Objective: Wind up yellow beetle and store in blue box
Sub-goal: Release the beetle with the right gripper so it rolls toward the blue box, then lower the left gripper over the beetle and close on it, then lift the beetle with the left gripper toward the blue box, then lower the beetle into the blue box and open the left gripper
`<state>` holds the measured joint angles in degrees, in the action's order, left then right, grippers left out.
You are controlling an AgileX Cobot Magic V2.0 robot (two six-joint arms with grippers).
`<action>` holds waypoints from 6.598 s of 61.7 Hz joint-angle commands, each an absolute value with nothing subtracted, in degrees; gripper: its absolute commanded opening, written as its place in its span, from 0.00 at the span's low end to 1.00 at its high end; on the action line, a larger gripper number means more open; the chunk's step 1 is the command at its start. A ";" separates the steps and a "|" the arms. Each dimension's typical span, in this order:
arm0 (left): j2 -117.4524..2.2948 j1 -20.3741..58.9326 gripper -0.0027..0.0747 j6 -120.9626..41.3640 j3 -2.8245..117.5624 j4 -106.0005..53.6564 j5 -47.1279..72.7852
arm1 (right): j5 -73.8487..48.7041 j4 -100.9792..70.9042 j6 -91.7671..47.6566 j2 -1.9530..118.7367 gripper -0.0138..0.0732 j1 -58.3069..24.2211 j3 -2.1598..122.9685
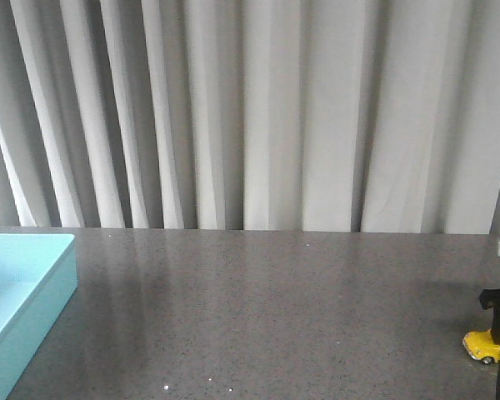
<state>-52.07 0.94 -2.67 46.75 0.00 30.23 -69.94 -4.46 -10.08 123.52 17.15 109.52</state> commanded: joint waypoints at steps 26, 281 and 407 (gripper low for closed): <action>-51.85 1.29 0.70 -2.29 48.65 -0.32 26.60 | -71.82 -7.76 -11.59 100.12 0.74 14.16 108.26; -113.68 4.66 0.44 -70.57 95.65 -16.61 57.23 | -38.80 -5.65 -9.59 35.85 0.74 5.69 41.03; -109.28 -17.54 0.44 -20.02 95.59 -4.70 43.84 | -39.51 -5.65 -9.59 35.85 0.74 5.69 41.03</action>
